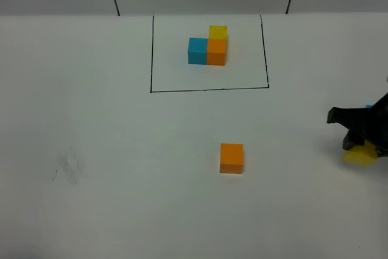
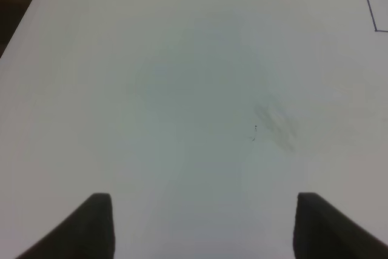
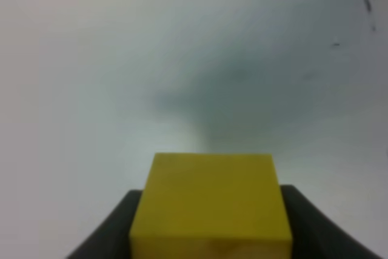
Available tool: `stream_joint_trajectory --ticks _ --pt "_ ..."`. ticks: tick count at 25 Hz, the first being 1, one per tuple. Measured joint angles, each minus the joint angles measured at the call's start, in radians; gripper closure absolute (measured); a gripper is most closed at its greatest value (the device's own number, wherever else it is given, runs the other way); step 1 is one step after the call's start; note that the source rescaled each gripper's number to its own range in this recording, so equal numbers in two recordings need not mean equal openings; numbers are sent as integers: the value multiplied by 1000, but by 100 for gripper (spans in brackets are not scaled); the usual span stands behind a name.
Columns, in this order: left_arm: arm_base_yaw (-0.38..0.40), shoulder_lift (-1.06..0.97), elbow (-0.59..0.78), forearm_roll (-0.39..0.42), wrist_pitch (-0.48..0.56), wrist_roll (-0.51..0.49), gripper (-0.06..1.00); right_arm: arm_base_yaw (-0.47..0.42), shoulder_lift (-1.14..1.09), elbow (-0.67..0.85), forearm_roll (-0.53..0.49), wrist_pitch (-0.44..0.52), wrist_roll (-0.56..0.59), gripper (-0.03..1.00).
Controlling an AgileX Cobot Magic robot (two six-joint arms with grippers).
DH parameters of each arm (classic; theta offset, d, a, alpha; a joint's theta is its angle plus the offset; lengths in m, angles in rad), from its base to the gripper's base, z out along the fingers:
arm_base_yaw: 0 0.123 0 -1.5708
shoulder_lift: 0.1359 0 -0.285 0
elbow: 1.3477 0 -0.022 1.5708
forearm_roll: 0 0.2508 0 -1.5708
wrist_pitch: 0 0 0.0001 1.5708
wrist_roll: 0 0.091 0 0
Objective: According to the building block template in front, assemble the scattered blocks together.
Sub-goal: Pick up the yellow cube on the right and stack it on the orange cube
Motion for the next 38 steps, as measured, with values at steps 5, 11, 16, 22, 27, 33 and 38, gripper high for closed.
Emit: stream_joint_trajectory --ticks 5,11,16,22,27,33,38 --pt "0 0 0 0 0 0 54 124 0 -148 -65 71 86 77" --pt "0 0 0 0 0 0 54 247 76 -315 -105 137 159 77" --pt "0 0 0 0 0 0 54 345 230 -445 -145 235 229 77" --pt "0 0 0 0 0 0 54 465 361 -566 -225 268 389 77" --pt "0 0 0 0 0 0 54 527 443 -650 -271 269 412 77" --pt "0 0 0 0 0 0 54 536 491 -702 -253 268 423 77" --pt "0 0 0 0 0 0 54 536 516 -702 -239 268 466 77"
